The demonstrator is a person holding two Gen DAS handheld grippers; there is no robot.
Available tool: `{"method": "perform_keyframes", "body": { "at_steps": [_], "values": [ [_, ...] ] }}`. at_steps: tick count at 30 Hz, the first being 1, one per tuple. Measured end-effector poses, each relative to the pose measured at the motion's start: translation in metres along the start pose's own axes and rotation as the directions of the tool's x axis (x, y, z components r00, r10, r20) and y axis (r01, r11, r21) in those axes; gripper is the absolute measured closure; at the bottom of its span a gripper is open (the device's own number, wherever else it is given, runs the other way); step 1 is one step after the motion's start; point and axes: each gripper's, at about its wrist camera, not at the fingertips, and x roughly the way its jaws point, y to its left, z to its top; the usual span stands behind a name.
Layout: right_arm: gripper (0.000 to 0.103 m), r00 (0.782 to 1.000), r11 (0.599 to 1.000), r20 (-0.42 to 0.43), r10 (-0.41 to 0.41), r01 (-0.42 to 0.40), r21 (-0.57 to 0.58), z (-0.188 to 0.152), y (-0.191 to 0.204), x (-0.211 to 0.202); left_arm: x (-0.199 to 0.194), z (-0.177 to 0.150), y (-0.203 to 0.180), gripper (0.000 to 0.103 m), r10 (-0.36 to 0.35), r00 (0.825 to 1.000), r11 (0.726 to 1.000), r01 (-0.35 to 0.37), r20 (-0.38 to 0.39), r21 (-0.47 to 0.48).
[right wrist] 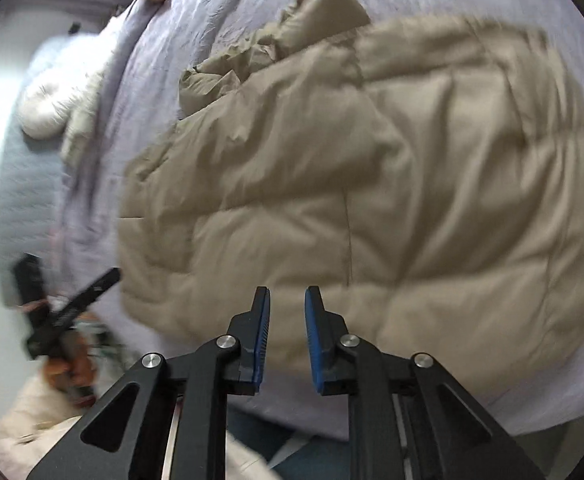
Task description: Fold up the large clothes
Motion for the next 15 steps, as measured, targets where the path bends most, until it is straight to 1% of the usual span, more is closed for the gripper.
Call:
{"method": "perform_keyframes", "body": {
  "at_steps": [1,2,5,6,7,8,13,14,15],
  "values": [
    [0.083,1.0,1.0,0.001,-0.017,0.017,-0.019,0.003,0.004,0.003,0.0,0.0,0.0,0.032,0.002,1.0,1.0,-0.002,0.001,-0.001],
    [0.083,1.0,0.999,-0.002,-0.014,0.014,-0.034,0.005,0.009,0.007,0.0,0.001,0.001,0.03,-0.004,1.0,1.0,0.004,0.001,-0.007],
    [0.083,1.0,0.998,-0.015,-0.017,0.016,-0.062,0.01,0.014,0.009,0.004,0.004,0.005,0.029,0.001,1.0,1.0,-0.002,-0.01,-0.02],
    [0.083,1.0,0.998,-0.02,-0.022,0.021,-0.064,0.011,0.017,0.011,0.006,0.006,0.005,0.01,0.016,1.0,1.0,-0.016,-0.013,-0.019],
    [0.083,0.999,0.998,-0.022,-0.025,0.023,-0.063,0.009,0.017,0.013,0.008,0.008,0.006,0.0,0.032,0.999,0.999,-0.032,-0.012,-0.017],
    [0.083,0.999,0.998,-0.025,-0.029,0.027,-0.056,0.01,0.018,0.016,0.009,0.01,0.007,0.0,0.054,0.999,0.998,-0.054,-0.005,-0.014],
    [0.082,0.998,0.998,-0.032,-0.046,0.045,-0.042,0.011,0.022,0.021,0.016,0.019,0.014,0.0,0.046,0.999,0.999,-0.046,-0.02,-0.022],
    [0.073,0.998,0.998,-0.035,-0.051,0.05,-0.038,0.012,0.022,0.022,0.019,0.02,0.016,0.0,0.045,0.999,0.999,-0.046,-0.026,-0.022],
    [0.056,0.998,0.998,-0.03,-0.051,0.05,-0.038,0.012,0.022,0.021,0.021,0.021,0.017,0.0,0.049,0.998,0.999,-0.05,-0.028,-0.022]
  ]
}}
